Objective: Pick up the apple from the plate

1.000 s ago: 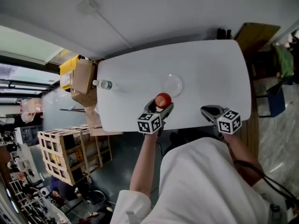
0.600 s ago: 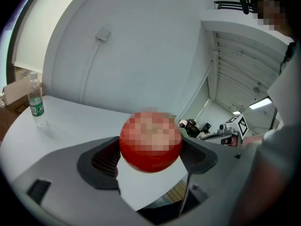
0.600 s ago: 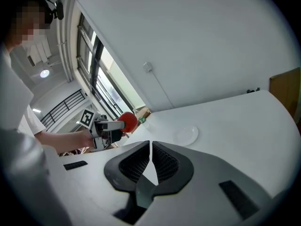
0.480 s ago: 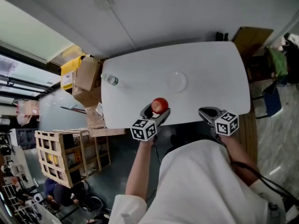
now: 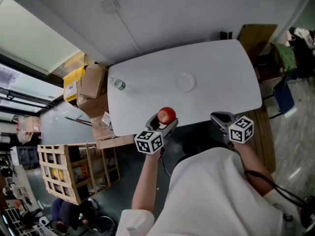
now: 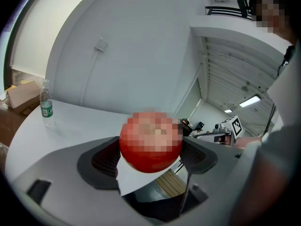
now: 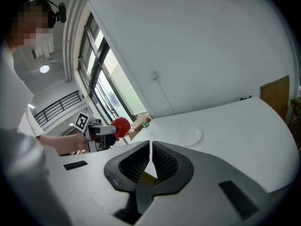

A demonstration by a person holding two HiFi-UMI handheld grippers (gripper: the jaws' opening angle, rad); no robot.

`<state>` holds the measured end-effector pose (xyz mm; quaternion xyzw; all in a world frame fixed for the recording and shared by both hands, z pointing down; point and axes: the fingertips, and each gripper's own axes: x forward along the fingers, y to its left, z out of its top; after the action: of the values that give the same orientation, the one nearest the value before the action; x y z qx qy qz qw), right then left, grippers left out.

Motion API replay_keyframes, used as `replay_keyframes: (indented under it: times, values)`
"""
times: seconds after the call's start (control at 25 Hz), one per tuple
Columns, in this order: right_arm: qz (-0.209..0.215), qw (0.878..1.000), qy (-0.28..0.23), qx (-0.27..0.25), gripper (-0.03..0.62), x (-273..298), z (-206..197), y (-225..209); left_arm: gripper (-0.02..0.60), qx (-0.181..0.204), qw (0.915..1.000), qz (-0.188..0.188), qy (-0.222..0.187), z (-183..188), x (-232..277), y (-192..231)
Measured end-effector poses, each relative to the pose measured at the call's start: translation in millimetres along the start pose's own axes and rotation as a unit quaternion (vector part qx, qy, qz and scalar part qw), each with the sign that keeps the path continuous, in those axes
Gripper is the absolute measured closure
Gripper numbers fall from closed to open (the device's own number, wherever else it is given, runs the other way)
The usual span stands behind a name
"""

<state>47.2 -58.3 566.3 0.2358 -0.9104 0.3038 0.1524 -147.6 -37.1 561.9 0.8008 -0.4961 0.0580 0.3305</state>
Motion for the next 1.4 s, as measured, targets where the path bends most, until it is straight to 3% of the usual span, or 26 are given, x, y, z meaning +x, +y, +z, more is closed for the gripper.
replay_keyframes:
  times: [0.4, 0.72, 1.4]
  values:
    - [-0.014, 1.000, -0.027, 0.000, 0.554, -29, -14, 9, 0.189, 0.006, 0.9999, -0.012, 0.001, -17, -16, -28]
    - [0.010, 1.000, -0.027, -0.013, 0.556, -41, -1, -4, 0.189, -0.012, 0.9995, 0.007, -0.029, -15, -12, -49]
    - [0.040, 0.998, -0.021, -0.033, 0.556, -46, 23, -34, 0.189, -0.026, 0.9979, 0.040, -0.044, -5, 15, -63]
